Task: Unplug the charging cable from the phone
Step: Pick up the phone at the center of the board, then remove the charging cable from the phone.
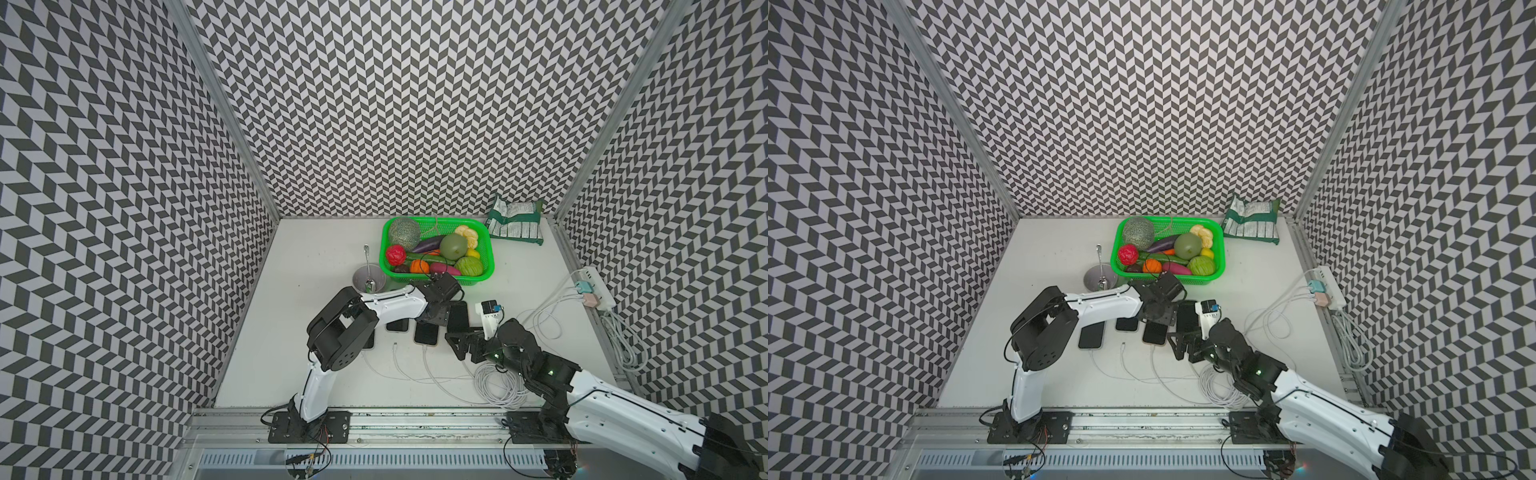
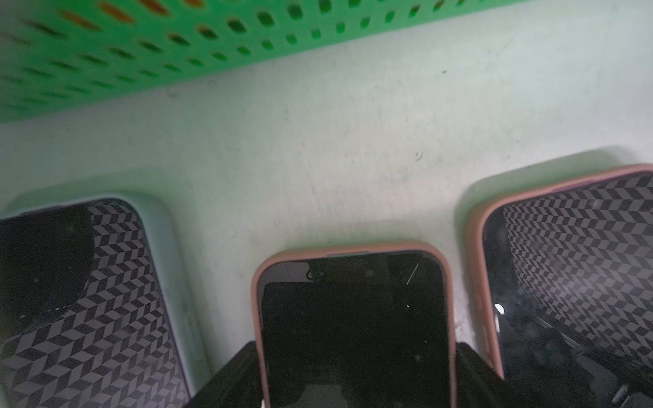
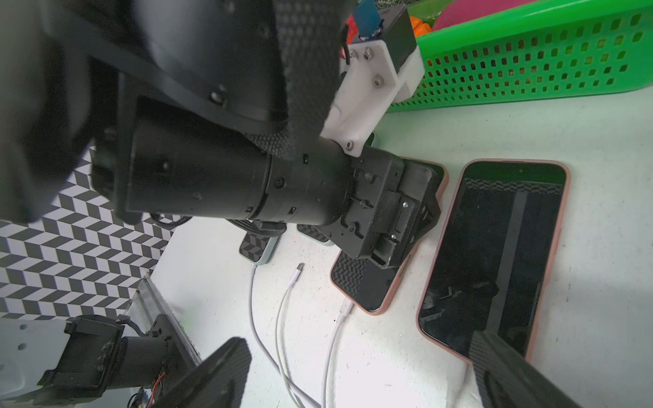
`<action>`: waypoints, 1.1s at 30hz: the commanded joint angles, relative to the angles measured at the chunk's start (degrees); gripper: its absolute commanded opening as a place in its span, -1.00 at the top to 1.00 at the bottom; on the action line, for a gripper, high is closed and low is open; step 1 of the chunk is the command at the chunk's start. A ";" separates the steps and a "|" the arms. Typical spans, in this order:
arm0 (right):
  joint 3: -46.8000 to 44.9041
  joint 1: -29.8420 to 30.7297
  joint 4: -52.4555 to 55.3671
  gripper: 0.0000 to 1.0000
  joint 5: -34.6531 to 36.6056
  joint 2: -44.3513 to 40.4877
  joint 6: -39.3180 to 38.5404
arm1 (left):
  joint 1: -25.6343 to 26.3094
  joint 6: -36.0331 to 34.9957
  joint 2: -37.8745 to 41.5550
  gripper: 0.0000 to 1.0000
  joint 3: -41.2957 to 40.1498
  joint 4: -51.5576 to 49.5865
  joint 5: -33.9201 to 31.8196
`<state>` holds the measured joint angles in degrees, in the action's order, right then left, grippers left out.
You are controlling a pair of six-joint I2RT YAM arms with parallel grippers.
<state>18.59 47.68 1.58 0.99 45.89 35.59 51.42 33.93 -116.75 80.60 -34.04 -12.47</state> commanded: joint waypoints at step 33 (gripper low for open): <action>-3.71 -0.41 -23.39 -0.80 -19.50 18.52 2.83 | -4.35 1.41 16.97 1.00 -3.16 6.11 8.54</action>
<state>15.25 47.42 -15.97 -16.62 62.89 38.00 47.55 34.85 -102.69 77.47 -30.46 -5.21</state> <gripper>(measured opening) 0.909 0.793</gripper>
